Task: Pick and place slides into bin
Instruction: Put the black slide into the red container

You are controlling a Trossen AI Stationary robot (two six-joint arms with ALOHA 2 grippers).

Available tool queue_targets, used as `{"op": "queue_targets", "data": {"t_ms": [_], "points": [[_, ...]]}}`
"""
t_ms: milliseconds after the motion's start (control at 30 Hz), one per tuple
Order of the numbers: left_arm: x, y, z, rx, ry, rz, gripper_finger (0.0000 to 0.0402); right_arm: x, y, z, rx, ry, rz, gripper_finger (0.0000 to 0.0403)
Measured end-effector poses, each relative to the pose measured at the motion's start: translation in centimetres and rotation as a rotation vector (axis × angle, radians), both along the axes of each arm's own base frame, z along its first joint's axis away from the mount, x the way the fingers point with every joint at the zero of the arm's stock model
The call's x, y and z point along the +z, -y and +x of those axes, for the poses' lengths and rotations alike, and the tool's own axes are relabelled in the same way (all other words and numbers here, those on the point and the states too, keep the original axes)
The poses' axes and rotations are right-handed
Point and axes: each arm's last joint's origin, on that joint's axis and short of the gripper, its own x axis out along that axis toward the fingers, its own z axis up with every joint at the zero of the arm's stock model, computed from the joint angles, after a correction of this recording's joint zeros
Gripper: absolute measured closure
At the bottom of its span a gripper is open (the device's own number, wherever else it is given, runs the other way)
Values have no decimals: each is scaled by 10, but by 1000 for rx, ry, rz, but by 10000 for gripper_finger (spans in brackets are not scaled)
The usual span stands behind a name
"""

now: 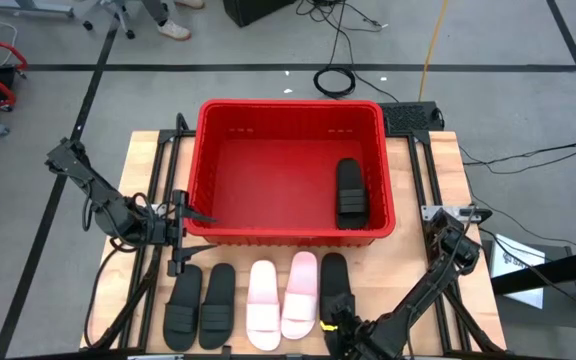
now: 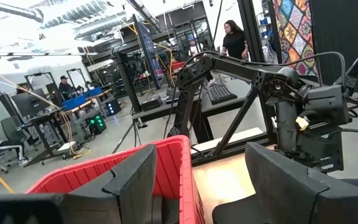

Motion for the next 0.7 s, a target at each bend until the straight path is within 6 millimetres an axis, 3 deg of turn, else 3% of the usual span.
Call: {"op": "queue_targets", "data": {"t_ms": [700], "points": [[0, 0, 0, 1, 0, 1, 149, -14, 16, -17, -134, -54, -124, 227]]}}
